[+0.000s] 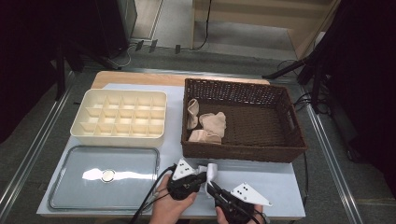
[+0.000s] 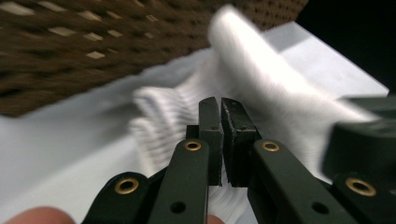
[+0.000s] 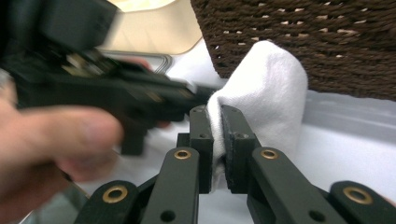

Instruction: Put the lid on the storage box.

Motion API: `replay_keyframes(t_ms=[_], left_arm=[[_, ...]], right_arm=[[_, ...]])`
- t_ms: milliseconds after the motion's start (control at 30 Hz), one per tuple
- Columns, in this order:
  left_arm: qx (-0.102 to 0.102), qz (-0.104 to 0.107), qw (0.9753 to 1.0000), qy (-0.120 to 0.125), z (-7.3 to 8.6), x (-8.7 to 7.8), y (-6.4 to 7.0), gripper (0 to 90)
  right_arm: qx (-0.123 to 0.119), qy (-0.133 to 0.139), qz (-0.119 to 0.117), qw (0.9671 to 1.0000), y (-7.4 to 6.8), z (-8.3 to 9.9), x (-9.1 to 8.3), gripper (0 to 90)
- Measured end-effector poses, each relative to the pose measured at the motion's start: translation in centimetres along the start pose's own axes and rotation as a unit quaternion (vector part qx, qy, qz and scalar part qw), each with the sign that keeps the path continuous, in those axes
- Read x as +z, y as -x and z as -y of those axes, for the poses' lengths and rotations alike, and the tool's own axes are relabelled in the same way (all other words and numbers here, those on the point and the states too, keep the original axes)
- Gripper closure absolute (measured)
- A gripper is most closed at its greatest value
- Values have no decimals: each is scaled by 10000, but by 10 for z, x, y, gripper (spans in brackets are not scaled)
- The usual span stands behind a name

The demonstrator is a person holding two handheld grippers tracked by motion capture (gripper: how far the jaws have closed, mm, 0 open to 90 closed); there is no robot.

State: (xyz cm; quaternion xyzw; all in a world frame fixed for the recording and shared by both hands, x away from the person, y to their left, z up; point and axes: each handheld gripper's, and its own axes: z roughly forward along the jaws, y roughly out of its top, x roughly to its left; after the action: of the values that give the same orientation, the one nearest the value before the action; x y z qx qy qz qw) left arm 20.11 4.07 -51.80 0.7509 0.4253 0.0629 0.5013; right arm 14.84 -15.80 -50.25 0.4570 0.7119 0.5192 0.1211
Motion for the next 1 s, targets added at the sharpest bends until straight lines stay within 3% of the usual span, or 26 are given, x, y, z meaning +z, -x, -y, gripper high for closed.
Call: replay_keyframes(t_ms=[200,367,533,667,800,1000], left_arm=[[-170,-126,9995,229,-1,-29,-21,885],[-246,-80,9992,313,-3,-34,-22,871],[-198,72,9994,279,-5,-27,-16,853],[-128,101,9997,194,-4,-17,-10,839],[-129,34,9999,82,-2,-9,-12,845],[-113,-7,9999,53,0,-8,-14,852]], right_arm=[[-54,-116,29,9999,-5,1,15,847],[-249,-314,85,9992,-10,6,30,846],[-627,-395,222,9970,-15,12,39,843],[-770,-372,297,9959,-18,14,41,836],[-777,-367,293,9959,-19,15,38,805],[-667,-369,-27,9971,-24,13,22,778]])
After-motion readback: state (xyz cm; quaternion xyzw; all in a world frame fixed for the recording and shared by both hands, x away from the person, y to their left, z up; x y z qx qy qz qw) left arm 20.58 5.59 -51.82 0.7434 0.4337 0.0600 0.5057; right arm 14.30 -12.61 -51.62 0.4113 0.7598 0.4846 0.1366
